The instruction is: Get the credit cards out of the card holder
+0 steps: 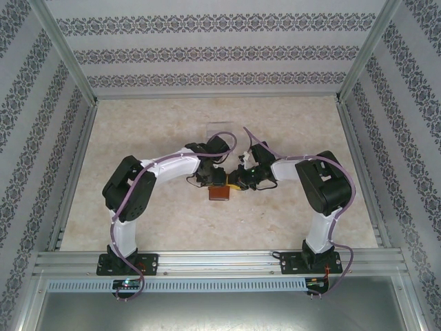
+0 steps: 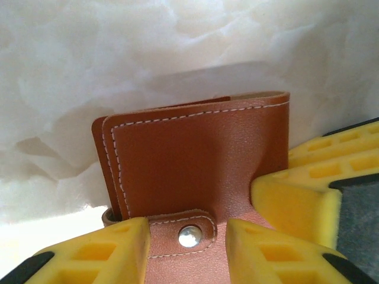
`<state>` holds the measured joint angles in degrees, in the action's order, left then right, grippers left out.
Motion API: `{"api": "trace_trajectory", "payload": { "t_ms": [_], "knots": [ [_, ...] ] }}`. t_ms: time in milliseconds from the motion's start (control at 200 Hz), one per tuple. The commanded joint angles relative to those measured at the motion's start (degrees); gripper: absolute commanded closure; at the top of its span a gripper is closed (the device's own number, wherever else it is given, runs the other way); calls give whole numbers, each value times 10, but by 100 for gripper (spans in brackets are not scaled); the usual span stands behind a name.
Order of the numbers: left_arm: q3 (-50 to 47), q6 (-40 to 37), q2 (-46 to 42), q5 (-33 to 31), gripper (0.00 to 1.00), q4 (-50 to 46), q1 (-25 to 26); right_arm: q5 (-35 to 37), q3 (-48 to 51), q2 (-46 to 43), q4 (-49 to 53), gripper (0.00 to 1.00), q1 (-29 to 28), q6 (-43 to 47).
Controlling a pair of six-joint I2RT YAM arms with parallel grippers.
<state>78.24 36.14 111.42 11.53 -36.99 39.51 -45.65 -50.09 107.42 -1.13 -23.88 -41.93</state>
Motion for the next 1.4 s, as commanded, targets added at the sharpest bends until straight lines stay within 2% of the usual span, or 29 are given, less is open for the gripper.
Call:
{"api": "trace_trajectory", "payload": {
  "t_ms": [0, 555, 954, 1119, 1399],
  "knots": [
    [8, -17, 21, -9, 60, -42, 12, 12, 20, 12, 23, 84, -11, -8],
    [13, -37, 77, -66, 59, -91, 20, 15, 24, 14, 16, 84, -12, -13],
    [2, -32, 59, -76, 72, -76, 22, 30, 30, 6, 21, 85, -12, -10],
    [2, -34, 45, -75, 76, -73, 22, 40, 29, 5, 28, 88, -12, -5],
    [-3, -30, 9, -80, 80, -68, 19, 58, 29, -3, 49, 88, -12, 2]
  ]
}}
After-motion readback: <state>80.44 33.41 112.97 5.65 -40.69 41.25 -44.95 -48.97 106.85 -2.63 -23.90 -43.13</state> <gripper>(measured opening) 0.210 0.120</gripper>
